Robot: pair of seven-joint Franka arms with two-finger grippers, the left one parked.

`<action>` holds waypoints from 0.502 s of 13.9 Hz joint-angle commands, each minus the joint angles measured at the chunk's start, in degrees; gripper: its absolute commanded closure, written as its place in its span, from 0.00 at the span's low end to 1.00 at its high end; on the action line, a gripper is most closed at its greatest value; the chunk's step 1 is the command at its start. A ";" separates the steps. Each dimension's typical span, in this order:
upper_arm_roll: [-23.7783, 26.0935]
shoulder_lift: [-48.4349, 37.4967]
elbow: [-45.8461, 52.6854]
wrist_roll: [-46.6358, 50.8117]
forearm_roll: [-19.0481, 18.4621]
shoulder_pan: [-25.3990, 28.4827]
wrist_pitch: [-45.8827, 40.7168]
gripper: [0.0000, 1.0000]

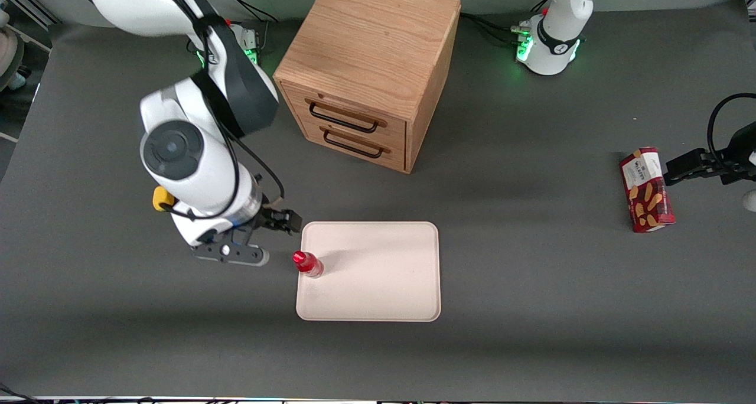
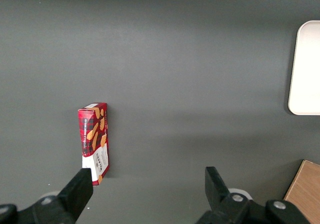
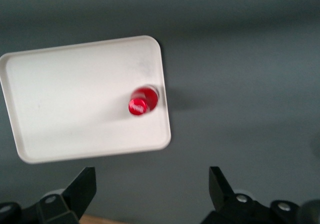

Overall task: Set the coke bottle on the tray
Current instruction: 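Raise the open right gripper away from the bottle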

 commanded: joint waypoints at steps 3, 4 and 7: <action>0.59 -8.19 -1.32 1.17 -0.86 0.26 -10.85 0.00; 0.59 -9.34 -1.31 1.09 -0.86 0.35 -12.25 0.00; 0.59 -11.89 -1.49 0.91 -0.77 0.35 -13.85 0.00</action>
